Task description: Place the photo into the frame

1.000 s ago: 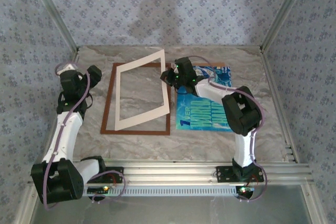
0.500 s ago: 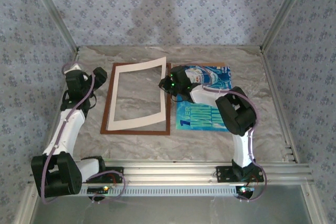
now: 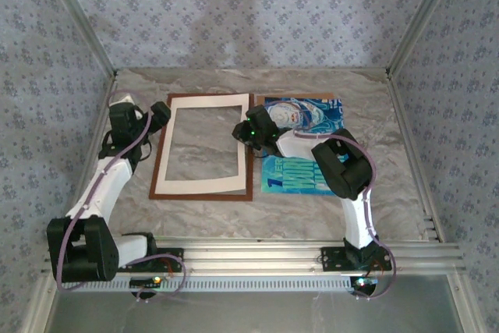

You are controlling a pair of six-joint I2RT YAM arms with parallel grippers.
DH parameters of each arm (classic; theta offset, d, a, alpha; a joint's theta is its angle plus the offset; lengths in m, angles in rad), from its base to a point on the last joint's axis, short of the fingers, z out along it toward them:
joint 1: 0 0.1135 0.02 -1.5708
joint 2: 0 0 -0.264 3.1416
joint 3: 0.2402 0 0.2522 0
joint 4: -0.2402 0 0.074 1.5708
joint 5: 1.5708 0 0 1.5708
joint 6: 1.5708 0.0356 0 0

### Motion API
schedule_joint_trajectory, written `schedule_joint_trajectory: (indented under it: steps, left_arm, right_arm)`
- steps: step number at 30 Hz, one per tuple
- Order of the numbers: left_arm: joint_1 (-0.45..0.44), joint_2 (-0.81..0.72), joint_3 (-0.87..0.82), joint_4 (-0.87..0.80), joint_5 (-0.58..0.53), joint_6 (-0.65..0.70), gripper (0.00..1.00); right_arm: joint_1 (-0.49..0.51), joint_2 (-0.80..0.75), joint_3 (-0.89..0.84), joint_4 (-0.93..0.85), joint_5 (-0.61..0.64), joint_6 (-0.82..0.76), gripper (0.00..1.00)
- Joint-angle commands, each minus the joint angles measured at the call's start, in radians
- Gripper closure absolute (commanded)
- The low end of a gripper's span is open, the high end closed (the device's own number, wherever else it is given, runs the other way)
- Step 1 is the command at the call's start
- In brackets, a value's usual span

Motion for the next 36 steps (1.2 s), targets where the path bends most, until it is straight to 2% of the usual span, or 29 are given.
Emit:
schedule_joint_trajectory:
  steps: [1,3,9,18,25,28,32,36]
  left_arm:
    - [-0.013,0.009,0.028,0.037,0.031,0.031,0.12]
    - [-0.022,0.012,0.025,0.046,0.040,0.036,0.10]
    - [-0.053,0.034,0.031,0.057,0.058,0.059,0.08]
    - [-0.099,0.071,0.042,0.058,0.064,0.084,0.06]
    - [-0.193,0.136,0.056,0.064,0.058,0.092,0.06]
    - [-0.276,0.186,0.079,0.061,0.042,0.086,0.07]
    - [-0.426,0.325,0.182,0.005,0.032,0.095,0.07]
    - [-0.545,0.479,0.305,-0.049,0.028,0.111,0.09]
  right_arm:
    - [0.007,0.010,0.045,-0.085,0.025,-0.081,0.65]
    - [0.007,0.005,0.056,-0.129,0.032,-0.124,0.56]
    - [0.007,-0.006,0.081,-0.213,0.033,-0.213,0.39]
    - [-0.014,-0.061,0.082,-0.300,0.007,-0.335,0.34]
    - [-0.070,-0.188,-0.001,-0.350,-0.015,-0.440,0.30]
    - [-0.146,-0.265,-0.064,-0.391,0.015,-0.492,0.24]
    - [-0.341,-0.340,-0.150,-0.493,0.045,-0.593,0.13]
    - [-0.536,-0.379,-0.202,-0.550,0.079,-0.668,0.07]
